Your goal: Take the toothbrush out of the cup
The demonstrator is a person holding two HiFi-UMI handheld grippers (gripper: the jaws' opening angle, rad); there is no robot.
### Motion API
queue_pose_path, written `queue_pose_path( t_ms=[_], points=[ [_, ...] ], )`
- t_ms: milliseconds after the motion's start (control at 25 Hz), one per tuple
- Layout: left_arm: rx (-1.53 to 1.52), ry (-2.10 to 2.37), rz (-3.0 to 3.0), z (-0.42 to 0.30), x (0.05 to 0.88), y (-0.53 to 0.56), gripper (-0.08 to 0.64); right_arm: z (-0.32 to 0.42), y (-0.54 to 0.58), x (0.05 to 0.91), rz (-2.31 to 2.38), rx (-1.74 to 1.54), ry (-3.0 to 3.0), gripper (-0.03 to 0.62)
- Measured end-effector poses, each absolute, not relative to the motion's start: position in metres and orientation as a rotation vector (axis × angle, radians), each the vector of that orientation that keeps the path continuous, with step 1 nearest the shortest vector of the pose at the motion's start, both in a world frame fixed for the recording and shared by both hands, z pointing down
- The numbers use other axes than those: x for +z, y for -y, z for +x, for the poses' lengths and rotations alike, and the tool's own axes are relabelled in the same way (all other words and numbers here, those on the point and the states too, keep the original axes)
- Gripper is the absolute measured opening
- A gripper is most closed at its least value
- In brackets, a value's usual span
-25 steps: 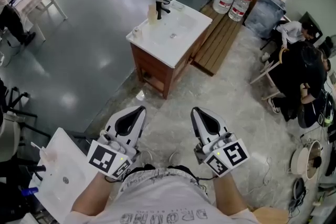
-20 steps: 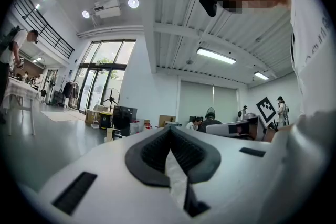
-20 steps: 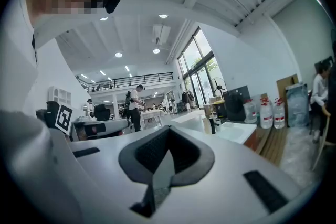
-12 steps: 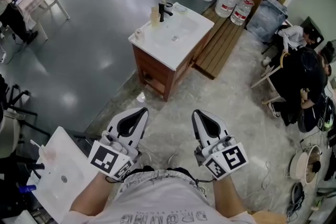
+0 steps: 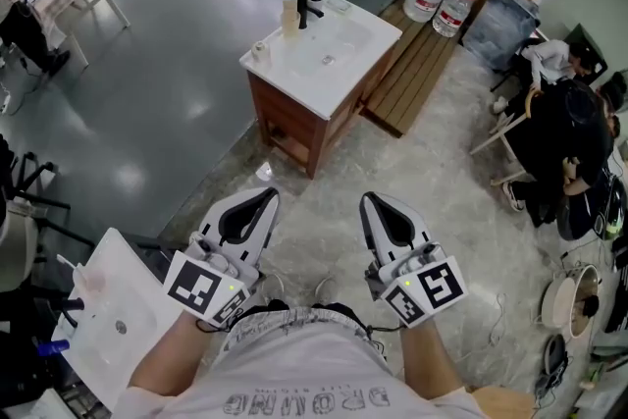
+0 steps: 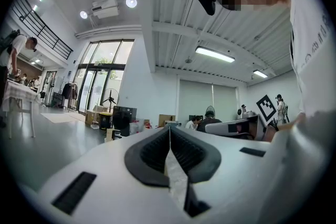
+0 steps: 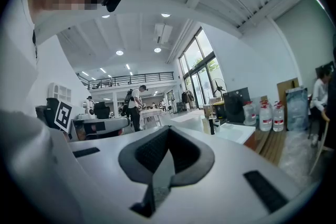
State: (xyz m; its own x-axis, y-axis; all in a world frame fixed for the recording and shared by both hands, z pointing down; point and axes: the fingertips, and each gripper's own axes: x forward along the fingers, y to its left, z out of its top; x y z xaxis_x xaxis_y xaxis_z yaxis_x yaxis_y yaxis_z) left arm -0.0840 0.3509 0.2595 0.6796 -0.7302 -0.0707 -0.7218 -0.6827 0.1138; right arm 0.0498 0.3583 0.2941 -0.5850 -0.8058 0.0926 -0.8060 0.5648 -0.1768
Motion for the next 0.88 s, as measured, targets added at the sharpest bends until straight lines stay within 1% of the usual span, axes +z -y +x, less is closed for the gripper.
queue_pose_path(
  t_ms=[440, 640, 880],
  points=[
    [-0.166, 1.211, 2.811, -0.0824, 0.2610, -0.3503, 0.021, 0.0468, -0.3587, 0.2939, 1.419, 0.322, 2.782, 0.008],
    [-0.166, 1.212, 2.804, -0.0832, 0.2628, -0.3500, 0.022, 0.0454, -0.3587, 0.2953, 1.414, 0.325, 2.780, 0.018],
    [-0.167, 1.206, 2.799, -0.0828, 0.2642, -0.3519, 0.040, 0.0457, -0.3605, 0.2972, 1.422, 0.334, 2.775, 0.032]
  ],
)
